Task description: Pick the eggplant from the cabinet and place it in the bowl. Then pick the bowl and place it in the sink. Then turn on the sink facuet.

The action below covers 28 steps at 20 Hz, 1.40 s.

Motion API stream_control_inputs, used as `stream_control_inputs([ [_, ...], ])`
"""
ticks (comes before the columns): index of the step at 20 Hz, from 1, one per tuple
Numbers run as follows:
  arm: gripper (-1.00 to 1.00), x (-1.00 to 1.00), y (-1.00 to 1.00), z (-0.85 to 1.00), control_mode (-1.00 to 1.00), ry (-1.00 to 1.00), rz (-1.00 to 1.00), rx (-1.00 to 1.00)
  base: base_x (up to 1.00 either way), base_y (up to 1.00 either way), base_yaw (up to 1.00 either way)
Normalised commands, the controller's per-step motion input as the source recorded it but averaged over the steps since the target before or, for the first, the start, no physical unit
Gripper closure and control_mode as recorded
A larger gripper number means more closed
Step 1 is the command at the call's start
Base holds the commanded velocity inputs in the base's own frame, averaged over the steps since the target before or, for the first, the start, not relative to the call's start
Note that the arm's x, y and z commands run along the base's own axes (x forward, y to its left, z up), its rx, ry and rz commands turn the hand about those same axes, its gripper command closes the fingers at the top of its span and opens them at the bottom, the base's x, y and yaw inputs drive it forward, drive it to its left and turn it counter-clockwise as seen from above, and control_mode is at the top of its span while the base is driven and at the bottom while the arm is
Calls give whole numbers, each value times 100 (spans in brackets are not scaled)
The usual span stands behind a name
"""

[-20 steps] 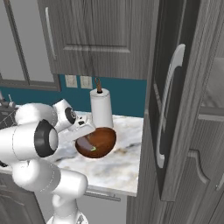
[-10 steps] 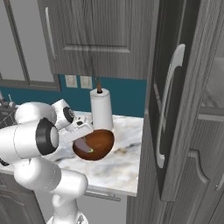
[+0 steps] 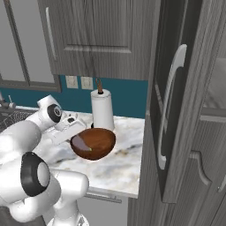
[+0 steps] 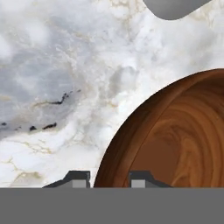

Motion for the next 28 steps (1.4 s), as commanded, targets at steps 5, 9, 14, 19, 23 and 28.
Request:
stream_control_inputs([
  [5,100,-93,39,78,-100,0,23,0,0,0,0],
  [9,100,-100,34,81,-100,0,26,2,0,0,0],
  [14,100,-80,37,72,-100,-1,28,9,0,0,0],
  [19,100,-60,14,70,-100,-1,27,16,0,0,0],
  [23,100,-67,0,53,-100,0,26,18,0,0,0],
  [28,100,-59,0,7,-100,0,15,4,0,0,0],
])
